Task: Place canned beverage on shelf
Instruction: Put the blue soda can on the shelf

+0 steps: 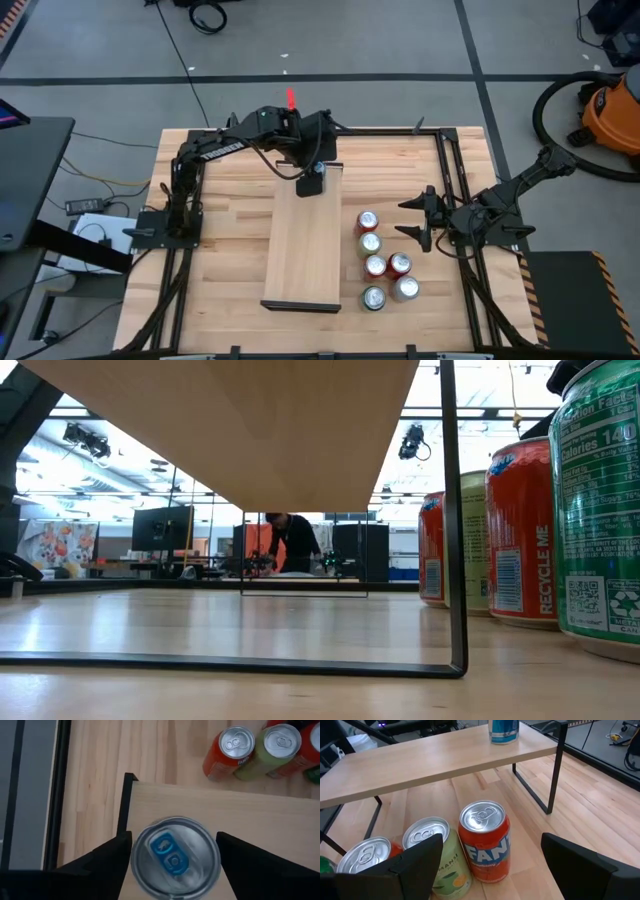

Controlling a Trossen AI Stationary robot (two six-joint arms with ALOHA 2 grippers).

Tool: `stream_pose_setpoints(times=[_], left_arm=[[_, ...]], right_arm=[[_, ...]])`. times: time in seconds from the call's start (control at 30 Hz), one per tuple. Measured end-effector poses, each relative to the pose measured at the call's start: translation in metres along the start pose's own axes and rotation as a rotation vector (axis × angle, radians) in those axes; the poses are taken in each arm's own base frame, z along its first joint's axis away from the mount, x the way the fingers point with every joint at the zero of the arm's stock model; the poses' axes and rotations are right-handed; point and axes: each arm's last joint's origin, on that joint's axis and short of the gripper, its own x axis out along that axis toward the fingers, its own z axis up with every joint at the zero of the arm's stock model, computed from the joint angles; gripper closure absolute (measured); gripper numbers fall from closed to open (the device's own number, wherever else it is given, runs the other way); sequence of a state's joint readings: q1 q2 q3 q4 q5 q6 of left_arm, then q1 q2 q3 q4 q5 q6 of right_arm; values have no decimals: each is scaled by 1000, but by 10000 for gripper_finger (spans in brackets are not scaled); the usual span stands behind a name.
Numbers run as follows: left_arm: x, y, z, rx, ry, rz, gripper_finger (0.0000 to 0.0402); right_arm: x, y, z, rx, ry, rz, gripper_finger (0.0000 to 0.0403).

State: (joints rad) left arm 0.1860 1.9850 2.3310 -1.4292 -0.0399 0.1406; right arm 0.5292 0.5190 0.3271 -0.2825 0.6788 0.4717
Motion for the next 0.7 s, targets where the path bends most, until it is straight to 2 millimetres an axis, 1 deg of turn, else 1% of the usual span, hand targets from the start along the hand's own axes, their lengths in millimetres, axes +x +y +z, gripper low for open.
stream_pose_setpoints(times=[0.3,0.4,0.5,0.7], left_arm=[[-2,2,1,-88,-19,25,99],[-2,3,1,-131,-15,57,99],[-2,3,-1,-200,-2,73,99],[-2,1,-6,-237,59,53,99]], right_arm=[[0,0,1,2,-5,2,55],[0,0,1,3,-7,2,55],[0,0,1,2,-7,2,55],[0,0,0,-1,-4,-1,55]])
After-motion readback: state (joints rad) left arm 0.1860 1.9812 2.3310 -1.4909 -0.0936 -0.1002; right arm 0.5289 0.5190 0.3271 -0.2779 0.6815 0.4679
